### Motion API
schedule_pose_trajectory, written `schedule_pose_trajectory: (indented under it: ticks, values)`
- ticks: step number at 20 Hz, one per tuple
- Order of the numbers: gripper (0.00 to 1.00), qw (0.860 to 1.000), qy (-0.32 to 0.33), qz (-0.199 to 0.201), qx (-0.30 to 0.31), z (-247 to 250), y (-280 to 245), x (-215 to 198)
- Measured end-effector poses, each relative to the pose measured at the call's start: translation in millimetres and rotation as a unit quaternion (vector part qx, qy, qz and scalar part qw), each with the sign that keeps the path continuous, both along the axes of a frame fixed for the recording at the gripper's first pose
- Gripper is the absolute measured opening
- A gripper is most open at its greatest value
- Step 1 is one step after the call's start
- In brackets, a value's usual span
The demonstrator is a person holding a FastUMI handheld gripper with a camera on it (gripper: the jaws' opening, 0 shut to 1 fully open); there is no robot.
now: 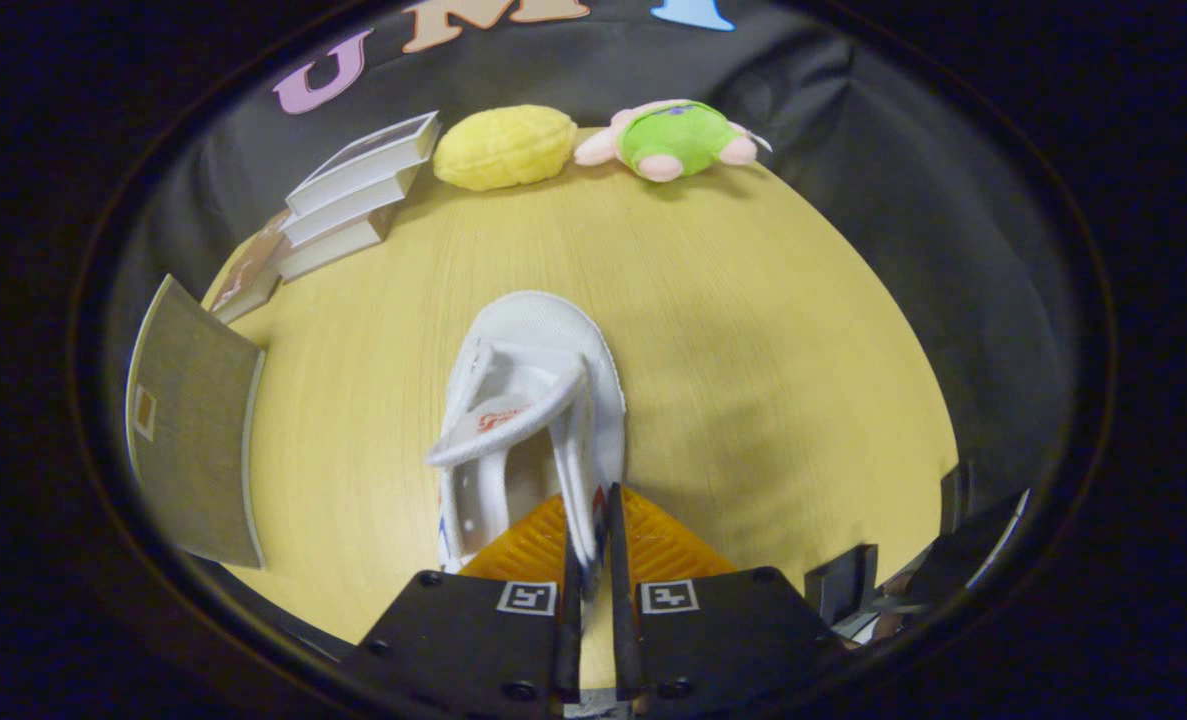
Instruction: Open the storage box then place both shoes into the box .Put the left shoe in first, then the right shoe, with the right side of both shoes facing outward in a uniform manner.
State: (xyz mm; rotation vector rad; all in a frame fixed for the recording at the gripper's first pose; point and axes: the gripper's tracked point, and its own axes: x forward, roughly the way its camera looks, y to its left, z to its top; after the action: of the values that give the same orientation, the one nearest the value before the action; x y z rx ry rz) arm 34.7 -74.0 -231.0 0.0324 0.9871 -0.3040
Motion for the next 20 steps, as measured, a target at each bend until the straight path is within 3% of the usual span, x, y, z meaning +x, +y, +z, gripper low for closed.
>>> schedule_pose_trajectory:
  ticks: [2, 6, 13, 20]
  values:
    - [0.13, 0.999, -0.016, -0.030, 0.025, 0.9, -2.6, 0.8]
    - [0.04, 0.998, -0.052, -0.029, 0.037, -1.3, -7.1, 2.3]
    - [0.04, 0.993, -0.073, -0.050, 0.084, 1.1, -5.3, 1.7]
    - [0.04, 0.967, -0.103, -0.073, 0.221, 7.4, 33.3, 2.8]
